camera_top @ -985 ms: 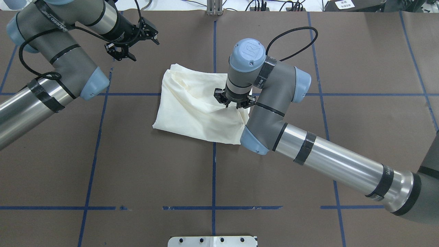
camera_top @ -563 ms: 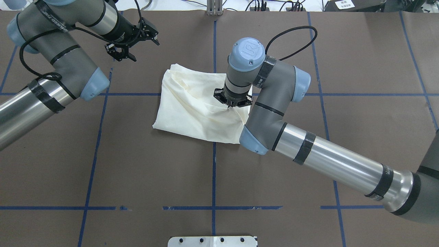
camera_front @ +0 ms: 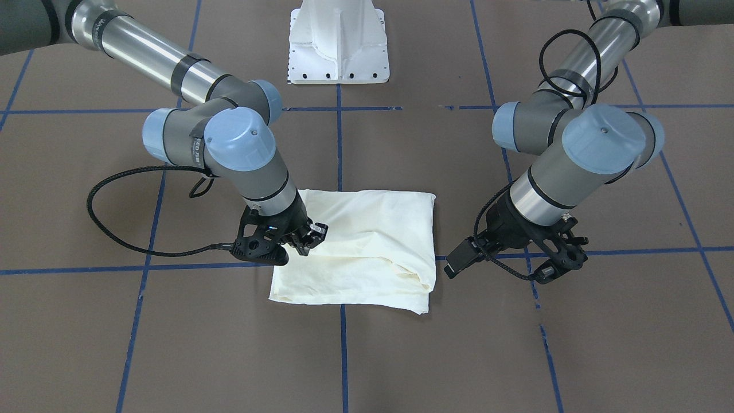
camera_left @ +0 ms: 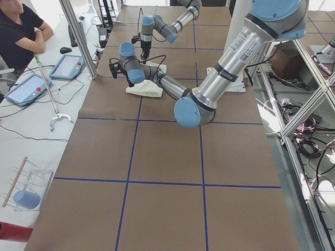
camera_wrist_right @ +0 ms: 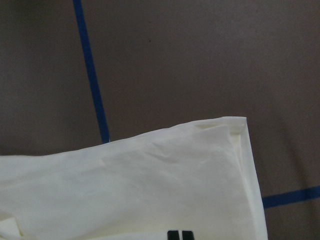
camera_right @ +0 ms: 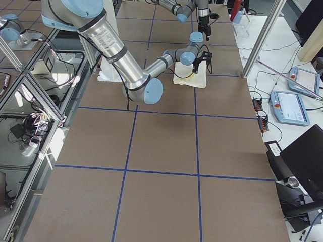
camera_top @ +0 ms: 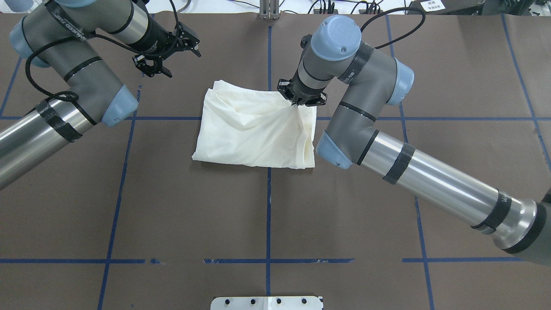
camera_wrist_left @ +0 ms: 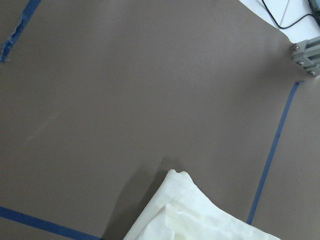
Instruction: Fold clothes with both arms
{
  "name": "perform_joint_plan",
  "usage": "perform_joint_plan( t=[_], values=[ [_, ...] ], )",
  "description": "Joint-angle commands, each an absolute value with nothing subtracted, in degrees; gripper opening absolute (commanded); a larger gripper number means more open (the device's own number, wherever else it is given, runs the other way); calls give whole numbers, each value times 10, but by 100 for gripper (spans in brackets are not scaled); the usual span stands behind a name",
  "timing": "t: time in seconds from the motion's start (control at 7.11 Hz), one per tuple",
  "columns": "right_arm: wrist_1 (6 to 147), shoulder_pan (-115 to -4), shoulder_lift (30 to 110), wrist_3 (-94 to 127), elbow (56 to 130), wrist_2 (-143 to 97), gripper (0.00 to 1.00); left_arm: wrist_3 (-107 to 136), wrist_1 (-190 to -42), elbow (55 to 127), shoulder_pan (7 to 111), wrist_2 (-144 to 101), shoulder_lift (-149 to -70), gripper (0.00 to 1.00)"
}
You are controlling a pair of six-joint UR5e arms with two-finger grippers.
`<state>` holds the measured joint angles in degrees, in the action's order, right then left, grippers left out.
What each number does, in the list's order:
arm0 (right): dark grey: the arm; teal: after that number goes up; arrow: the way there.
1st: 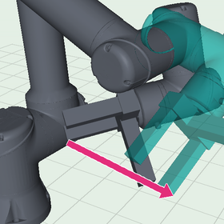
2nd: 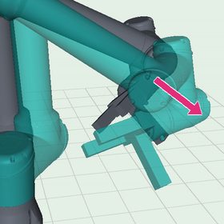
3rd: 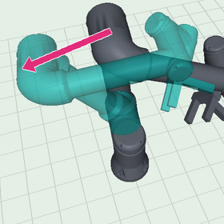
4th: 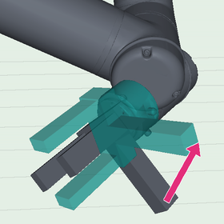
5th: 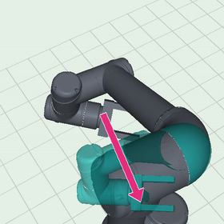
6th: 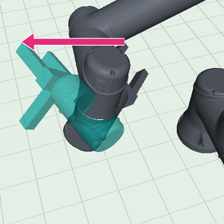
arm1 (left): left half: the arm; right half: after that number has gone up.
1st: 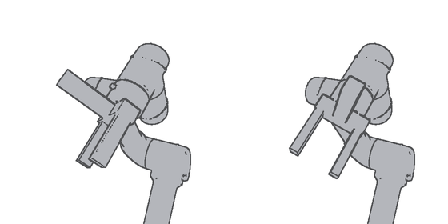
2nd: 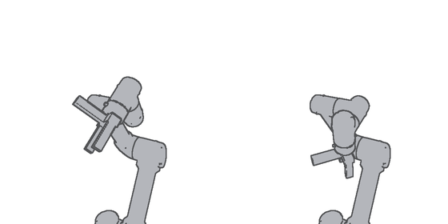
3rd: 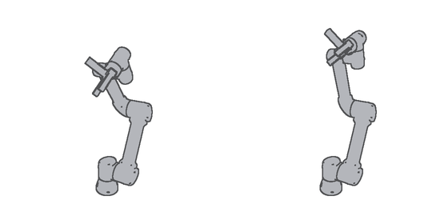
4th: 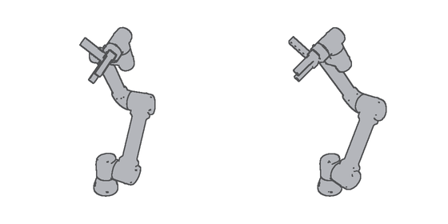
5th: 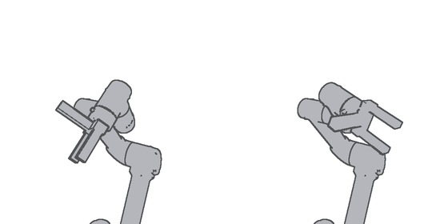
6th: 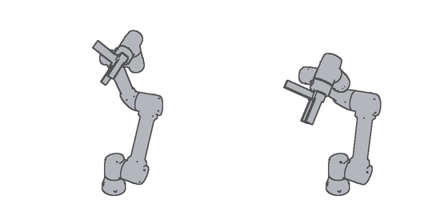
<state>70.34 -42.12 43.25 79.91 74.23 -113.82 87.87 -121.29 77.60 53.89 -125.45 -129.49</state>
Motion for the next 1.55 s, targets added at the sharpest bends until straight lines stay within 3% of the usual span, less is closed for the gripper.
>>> perform_joint_plan(
  t=[0.0, 0.14, 0.28, 0.84, 1.13, 1.41],
  values=[
    [700, -442, 448, 803, 735, -1137, 0, 879, -1213, 776, 539, -1254, -1295, 100],
    [700, -444, 449, 804, 729, -1137, 0, 878, -1213, 776, 539, -1254, -1295, 100],
    [700, -441, 449, 802, 729, -1135, 99, 878, -1213, 776, 539, -1254, -1295, 100],
    [708, -475, 441, 751, 729, -1143, 100, 874, -1211, 800, 540, -1253, -1289, 100],
    [782, -557, 502, 599, 766, -1192, 100, 703, -1205, 909, 578, -1252, -1184, 100],
    [880, -656, 618, 350, 862, -1196, 100, 464, -1195, 946, 685, -1254, -1081, 100]
  ],
)
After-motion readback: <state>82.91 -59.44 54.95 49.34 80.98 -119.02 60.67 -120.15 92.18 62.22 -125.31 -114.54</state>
